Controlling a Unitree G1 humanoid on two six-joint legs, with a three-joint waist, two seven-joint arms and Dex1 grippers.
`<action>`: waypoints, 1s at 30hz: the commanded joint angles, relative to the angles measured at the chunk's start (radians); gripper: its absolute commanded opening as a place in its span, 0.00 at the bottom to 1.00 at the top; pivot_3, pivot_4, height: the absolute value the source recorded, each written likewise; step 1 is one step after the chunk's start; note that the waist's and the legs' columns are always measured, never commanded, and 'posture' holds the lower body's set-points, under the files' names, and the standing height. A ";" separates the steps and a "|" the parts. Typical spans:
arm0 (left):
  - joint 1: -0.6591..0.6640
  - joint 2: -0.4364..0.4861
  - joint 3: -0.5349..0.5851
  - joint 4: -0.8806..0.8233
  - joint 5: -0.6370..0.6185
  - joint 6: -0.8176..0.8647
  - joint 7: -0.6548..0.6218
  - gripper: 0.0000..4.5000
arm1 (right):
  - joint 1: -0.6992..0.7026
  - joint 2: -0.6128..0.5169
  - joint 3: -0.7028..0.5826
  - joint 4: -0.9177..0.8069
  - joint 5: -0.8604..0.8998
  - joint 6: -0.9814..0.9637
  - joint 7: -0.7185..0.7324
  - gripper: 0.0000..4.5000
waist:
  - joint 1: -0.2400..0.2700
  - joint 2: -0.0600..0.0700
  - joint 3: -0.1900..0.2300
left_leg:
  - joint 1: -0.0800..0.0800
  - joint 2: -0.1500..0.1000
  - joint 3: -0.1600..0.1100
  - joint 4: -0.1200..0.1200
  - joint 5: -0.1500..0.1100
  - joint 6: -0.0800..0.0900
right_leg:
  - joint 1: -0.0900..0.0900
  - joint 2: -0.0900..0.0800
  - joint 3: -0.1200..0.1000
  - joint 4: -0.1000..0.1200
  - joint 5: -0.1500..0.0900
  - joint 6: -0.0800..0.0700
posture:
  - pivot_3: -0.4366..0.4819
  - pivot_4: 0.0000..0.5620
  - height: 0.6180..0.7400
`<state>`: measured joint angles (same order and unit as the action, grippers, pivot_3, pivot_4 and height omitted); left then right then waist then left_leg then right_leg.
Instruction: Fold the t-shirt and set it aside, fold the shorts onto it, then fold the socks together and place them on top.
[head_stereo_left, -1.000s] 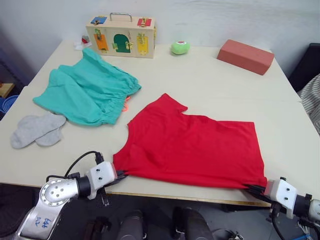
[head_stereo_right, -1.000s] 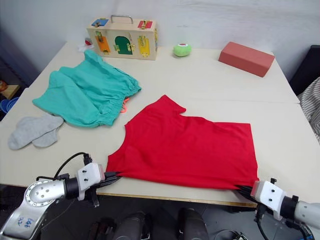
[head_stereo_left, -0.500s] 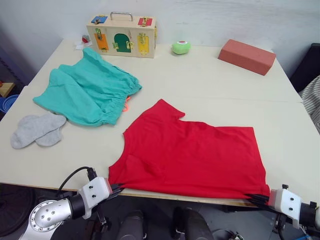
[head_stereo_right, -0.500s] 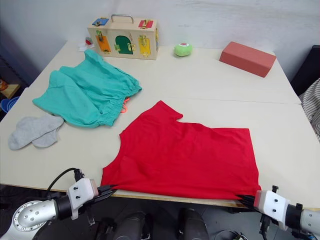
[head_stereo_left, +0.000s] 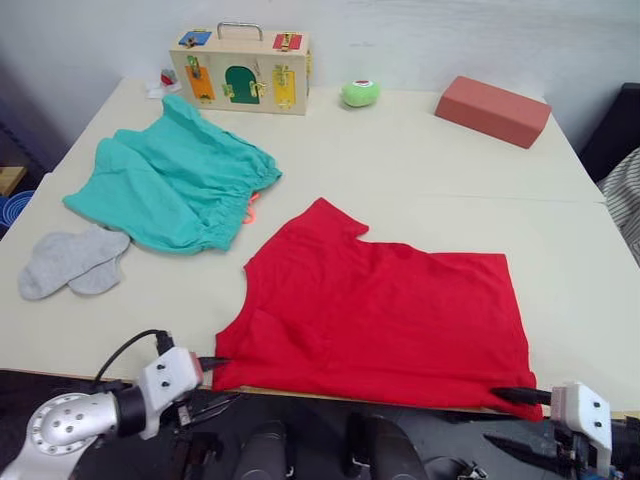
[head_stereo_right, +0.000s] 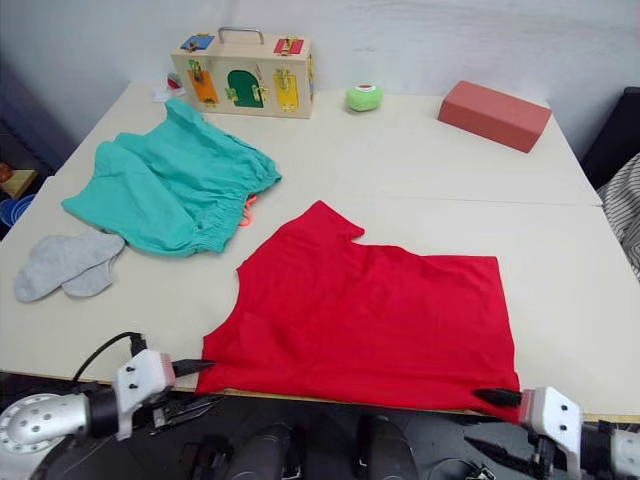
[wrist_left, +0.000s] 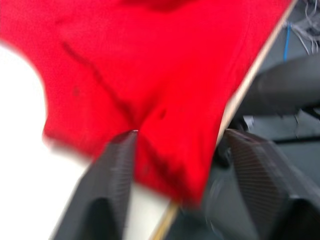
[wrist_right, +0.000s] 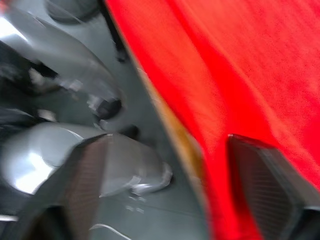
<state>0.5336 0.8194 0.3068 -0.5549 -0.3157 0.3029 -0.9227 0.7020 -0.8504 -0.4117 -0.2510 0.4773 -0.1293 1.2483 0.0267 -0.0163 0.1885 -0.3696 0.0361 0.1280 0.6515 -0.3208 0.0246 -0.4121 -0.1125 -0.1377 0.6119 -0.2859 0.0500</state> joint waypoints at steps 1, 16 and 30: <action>0.038 0.062 0.124 -0.027 -0.110 0.069 -0.113 0.98 | 0.038 -0.017 -0.127 -0.022 0.089 0.067 0.042 1.00 | -0.001 0.000 0.000 | 0.000 0.000 0.000 0.000 0.000 0.000 | 0.000 0.000 0.000 0.000 0.000 0.000 | 0.48 0.27 1.00; -0.950 0.122 -0.151 0.535 -0.169 0.420 0.035 0.99 | -0.643 -0.199 -0.084 0.364 0.096 0.329 0.009 1.00 | -0.002 0.009 0.008 | 0.000 -0.003 0.001 0.001 0.011 0.003 | 0.000 0.000 0.002 0.004 0.006 0.002 | 0.48 0.27 1.00; -1.722 -0.283 -0.455 1.597 0.192 0.043 -0.018 0.99 | -1.527 -0.010 0.350 1.263 -0.272 0.255 -0.010 1.00 | -0.029 0.002 0.013 | -0.007 -0.005 0.017 0.012 0.015 0.001 | -0.008 0.007 0.003 0.014 0.008 0.008 | 0.48 0.27 1.00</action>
<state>-1.1514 0.5437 -0.1548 0.9817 -0.1561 0.3999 -0.9531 -0.7915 -0.8468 -0.0612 0.9528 0.2382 0.1623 1.2604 -0.0025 -0.0142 0.2020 -0.3776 0.0309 0.1446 0.6634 -0.3062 0.0259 -0.4224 -0.1065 -0.1341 0.6263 -0.2774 0.0582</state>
